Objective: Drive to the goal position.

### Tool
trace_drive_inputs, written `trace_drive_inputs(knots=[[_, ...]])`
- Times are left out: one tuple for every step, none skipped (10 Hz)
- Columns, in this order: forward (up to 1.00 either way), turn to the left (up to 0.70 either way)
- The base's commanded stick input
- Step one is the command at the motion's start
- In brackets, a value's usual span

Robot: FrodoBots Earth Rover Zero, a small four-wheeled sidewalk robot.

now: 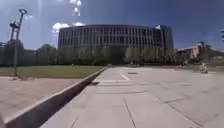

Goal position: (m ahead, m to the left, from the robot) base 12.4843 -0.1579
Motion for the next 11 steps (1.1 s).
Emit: trace_drive_inputs(knots=[[0.70,0.03],[0.70,0.03],[0.70,0.03],[0.70,0.03],[0.70,0.04],[0.70,0.04],[0.70,0.03],[0.70,0.03],[0.70,0.03],[0.70,0.03],[0.70,0.03]])
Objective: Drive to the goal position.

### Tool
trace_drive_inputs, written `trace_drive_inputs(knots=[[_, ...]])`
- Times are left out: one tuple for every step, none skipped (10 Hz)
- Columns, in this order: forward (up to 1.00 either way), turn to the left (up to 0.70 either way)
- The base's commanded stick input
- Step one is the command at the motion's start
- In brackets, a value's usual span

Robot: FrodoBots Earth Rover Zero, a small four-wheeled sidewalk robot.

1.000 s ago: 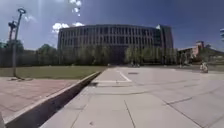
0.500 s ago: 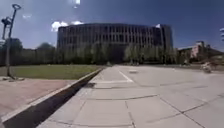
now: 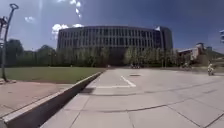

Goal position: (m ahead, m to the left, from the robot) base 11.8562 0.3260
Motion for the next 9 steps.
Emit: trace_drive_inputs(knots=[[0.70,0.03],[0.70,0.03],[0.70,0.03],[0.70,0.03],[0.70,0.03],[0.70,0.03],[0.70,0.03],[0.70,0.03],[0.70,0.03]])
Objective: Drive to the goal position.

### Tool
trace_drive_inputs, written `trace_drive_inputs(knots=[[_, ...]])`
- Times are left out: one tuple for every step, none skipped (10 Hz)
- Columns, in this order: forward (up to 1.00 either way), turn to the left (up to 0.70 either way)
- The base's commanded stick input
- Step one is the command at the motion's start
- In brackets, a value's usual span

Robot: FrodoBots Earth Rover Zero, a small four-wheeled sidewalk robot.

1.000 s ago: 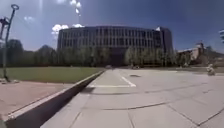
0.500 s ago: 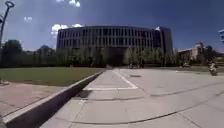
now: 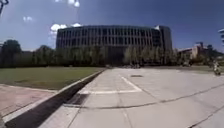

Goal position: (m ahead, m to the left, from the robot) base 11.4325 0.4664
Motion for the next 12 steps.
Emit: trace_drive_inputs(knots=[[0.70,0.03],[0.70,0.03],[0.70,0.03],[0.70,0.03],[0.70,0.03],[0.70,0.03],[0.70,0.03],[0.70,0.03],[0.70,0.03],[0.70,0.03],[0.70,0.03],[0.70,0.03]])
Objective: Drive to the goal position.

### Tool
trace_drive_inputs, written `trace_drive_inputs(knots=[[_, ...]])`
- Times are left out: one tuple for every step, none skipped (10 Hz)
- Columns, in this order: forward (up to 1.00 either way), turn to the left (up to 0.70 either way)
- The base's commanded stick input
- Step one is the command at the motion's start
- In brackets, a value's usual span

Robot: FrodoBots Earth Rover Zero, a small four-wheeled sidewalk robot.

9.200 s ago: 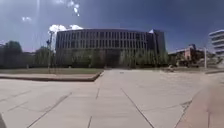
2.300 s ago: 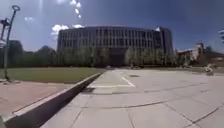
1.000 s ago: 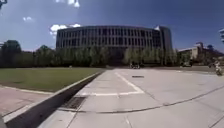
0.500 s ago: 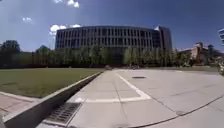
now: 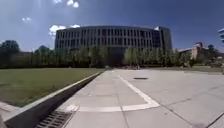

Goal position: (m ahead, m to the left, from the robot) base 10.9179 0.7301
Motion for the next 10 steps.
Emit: trace_drive_inputs(knots=[[0.70,0.03],[0.70,0.03],[0.70,0.03],[0.70,0.03],[0.70,0.03],[0.70,0.03],[0.70,0.03],[0.70,0.03],[0.70,0.03],[0.70,0.03]])
